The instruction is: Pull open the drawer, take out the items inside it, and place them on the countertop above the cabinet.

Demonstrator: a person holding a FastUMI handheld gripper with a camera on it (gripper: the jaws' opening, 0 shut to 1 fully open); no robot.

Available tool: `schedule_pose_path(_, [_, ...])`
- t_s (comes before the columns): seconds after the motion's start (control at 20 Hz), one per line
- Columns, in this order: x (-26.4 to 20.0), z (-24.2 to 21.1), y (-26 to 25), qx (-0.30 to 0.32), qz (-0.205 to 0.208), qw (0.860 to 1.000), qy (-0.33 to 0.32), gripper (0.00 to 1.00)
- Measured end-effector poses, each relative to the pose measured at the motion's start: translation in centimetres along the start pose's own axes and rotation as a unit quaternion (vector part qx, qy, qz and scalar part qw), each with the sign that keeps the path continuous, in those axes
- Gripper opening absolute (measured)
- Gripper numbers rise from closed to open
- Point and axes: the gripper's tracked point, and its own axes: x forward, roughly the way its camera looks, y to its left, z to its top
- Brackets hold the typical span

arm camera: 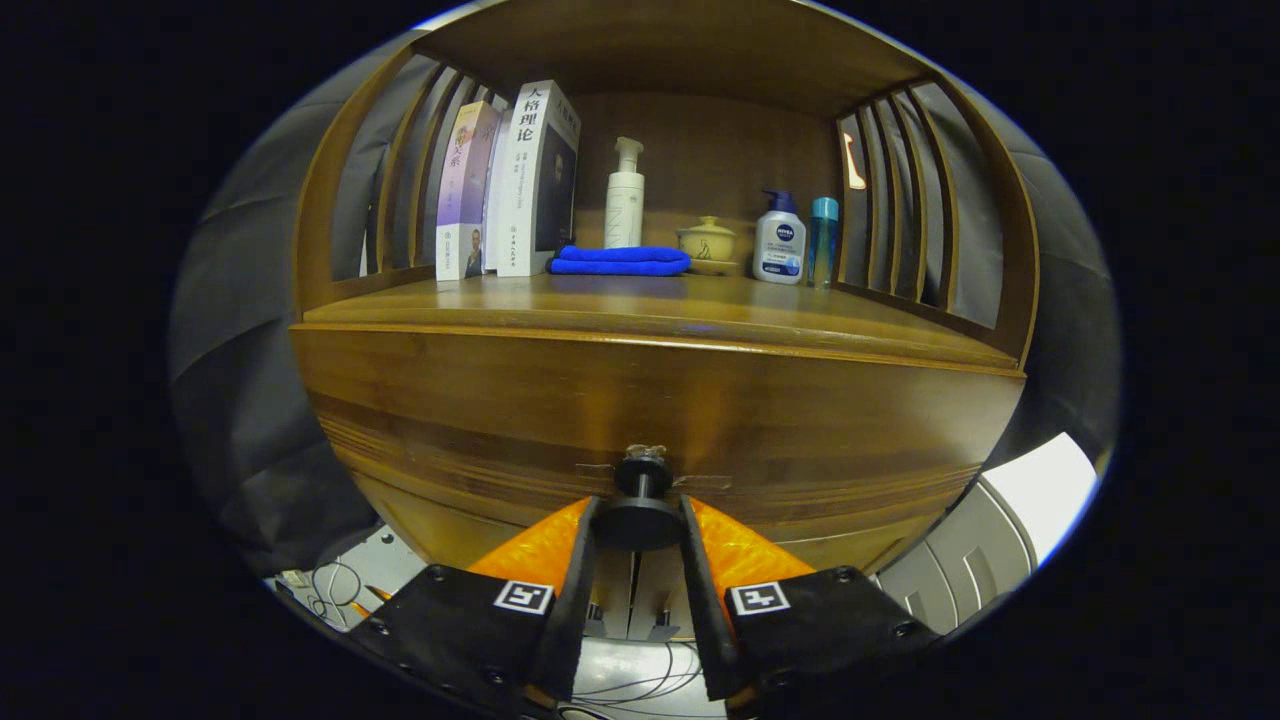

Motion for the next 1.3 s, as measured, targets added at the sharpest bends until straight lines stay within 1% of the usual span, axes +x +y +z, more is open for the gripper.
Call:
schedule_pose_path(0.1, [0.0,-0.3,0.1,0.000,0.007,1.000,0.004,0.50])
schedule_pose_path(0.3, [0.2,-0.4,0.0,-0.009,0.006,1.000,-0.007,0.33])
schedule_pose_path(0.35, [-0.1,-0.4,0.1,-0.011,0.009,1.000,-0.006,0.32])
schedule_pose_path(0.45, [0.1,-0.4,0.1,-0.013,0.013,1.000,-0.008,0.26])
schedule_pose_path(0.7, [0.0,-0.4,0.2,0.014,0.020,1.000,0.008,0.26])
schedule_pose_path(1.0, [-1.5,-1.0,0.1,0.000,0.020,1.000,0.012,0.26])
schedule_pose_path(1.3, [-3.6,-1.9,0.1,-0.028,0.020,0.999,0.012,0.26])
